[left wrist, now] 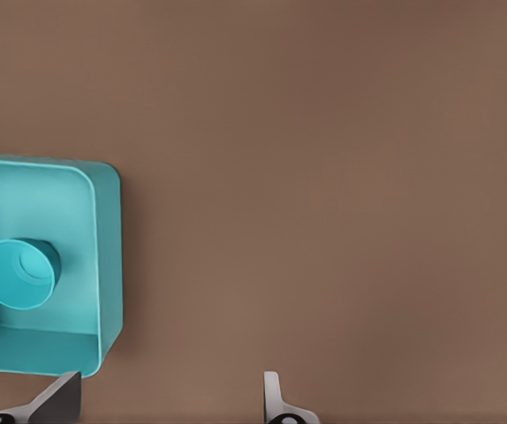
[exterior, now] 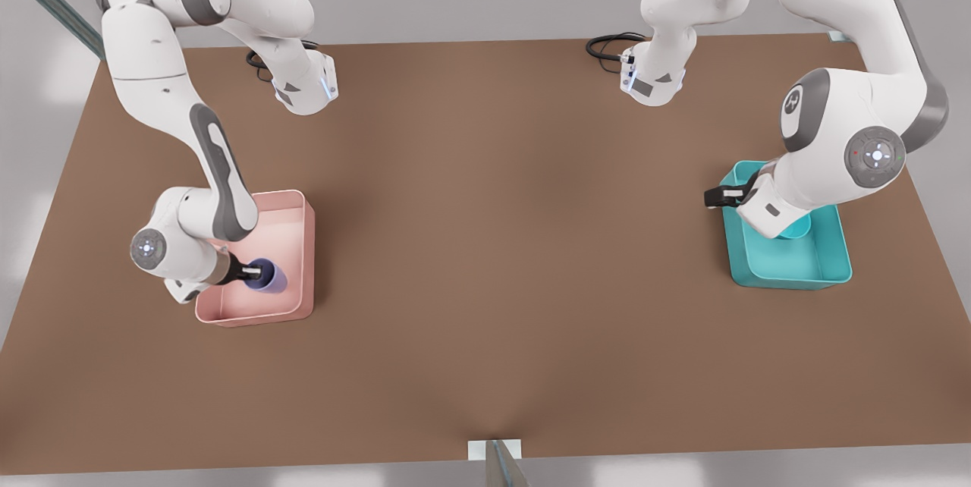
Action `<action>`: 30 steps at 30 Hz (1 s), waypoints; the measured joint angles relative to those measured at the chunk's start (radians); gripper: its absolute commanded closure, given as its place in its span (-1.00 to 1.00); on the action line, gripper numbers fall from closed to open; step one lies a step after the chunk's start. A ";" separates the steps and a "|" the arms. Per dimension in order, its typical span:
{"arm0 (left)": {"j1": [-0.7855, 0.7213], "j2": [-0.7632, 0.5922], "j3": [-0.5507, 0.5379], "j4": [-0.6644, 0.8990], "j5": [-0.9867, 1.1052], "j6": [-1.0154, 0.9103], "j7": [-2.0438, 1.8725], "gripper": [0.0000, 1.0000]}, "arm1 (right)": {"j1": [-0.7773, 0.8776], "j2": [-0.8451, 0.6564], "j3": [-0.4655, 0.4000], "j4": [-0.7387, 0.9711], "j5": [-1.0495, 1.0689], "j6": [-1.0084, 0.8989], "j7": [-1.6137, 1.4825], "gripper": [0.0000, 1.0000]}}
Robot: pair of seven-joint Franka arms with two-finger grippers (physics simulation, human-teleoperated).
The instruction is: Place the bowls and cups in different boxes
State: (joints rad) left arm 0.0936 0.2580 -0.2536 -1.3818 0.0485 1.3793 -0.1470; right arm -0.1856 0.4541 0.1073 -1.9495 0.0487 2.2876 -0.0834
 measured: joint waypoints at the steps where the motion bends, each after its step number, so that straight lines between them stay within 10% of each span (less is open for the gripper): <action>1: 0.000 0.000 0.000 0.000 0.000 0.000 0.000 -1.00 | 0.000 0.003 0.000 0.000 0.001 0.008 -0.009 0.57; 4: 0.000 0.001 0.000 0.000 0.000 -0.002 0.000 -1.00 | 0.000 0.015 0.000 0.000 0.009 0.024 -0.032 0.39; 5: 0.000 0.000 0.000 0.000 0.000 -0.002 0.000 -1.00 | 0.000 0.016 0.000 0.000 0.008 0.027 -0.037 -0.77; 6: 0.000 -0.001 0.000 0.001 0.000 -0.002 0.000 -1.00 | 0.000 0.018 0.000 0.001 0.005 0.029 -0.040 -1.00; 20: 0.000 -0.001 0.001 -0.006 0.001 -0.010 0.002 -1.00 | 0.000 -0.094 0.005 0.015 0.004 -0.035 -0.048 -1.00; 30: 0.001 0.000 0.001 -0.005 0.001 -0.011 0.002 -1.00 | 0.030 -0.453 0.014 0.320 0.011 -0.621 0.020 -1.00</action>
State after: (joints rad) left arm 0.0942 0.2581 -0.2525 -1.3871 0.0500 1.3688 -0.1450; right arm -0.1556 0.0007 0.1213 -1.6297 0.0595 1.6663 -0.0636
